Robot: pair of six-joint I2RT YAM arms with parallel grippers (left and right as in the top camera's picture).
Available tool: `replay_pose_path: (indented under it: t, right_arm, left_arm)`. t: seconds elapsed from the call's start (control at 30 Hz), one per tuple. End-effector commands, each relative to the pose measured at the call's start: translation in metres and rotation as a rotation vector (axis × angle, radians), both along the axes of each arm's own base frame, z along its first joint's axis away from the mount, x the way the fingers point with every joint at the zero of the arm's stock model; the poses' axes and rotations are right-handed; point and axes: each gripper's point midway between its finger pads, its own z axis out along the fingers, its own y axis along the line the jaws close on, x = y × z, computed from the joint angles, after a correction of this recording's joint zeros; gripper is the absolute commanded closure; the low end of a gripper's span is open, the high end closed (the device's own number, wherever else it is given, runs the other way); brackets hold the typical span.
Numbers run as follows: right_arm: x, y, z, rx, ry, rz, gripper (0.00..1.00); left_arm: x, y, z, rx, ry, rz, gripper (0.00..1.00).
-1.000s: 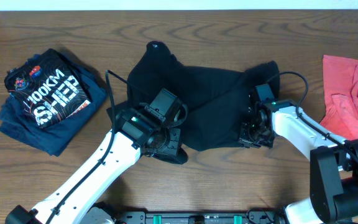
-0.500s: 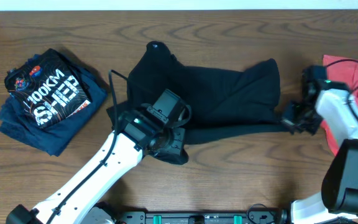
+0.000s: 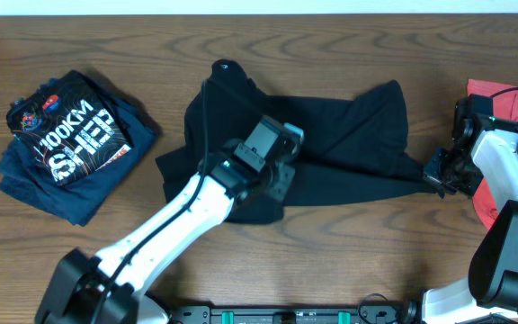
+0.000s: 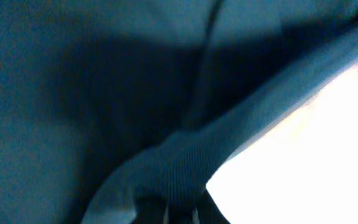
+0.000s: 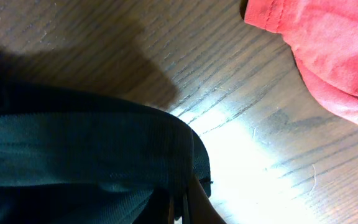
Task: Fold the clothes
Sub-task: 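Hold the right edge and stretch the black garment with the left gripper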
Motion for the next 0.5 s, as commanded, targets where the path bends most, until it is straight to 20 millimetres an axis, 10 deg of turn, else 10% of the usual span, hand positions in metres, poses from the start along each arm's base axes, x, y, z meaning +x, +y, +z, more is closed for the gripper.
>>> replay_pose_path:
  t: [0.0, 0.17, 0.47]
  right_arm:
    - [0.000, -0.010, 0.002, -0.037, 0.005, 0.011, 0.99]
    - [0.000, -0.010, 0.002, -0.036, 0.007, 0.022, 0.99]
    - [0.001, -0.010, 0.002, -0.035, 0.009, 0.043, 0.99]
  left_arm:
    - [0.027, 0.012, -0.007, 0.031, -0.067, 0.024, 0.88]
    - [0.035, 0.032, -0.010, 0.003, 0.005, 0.120, 0.06]
    - [-0.045, 0.053, -0.022, -0.026, 0.477, 0.385, 0.02]
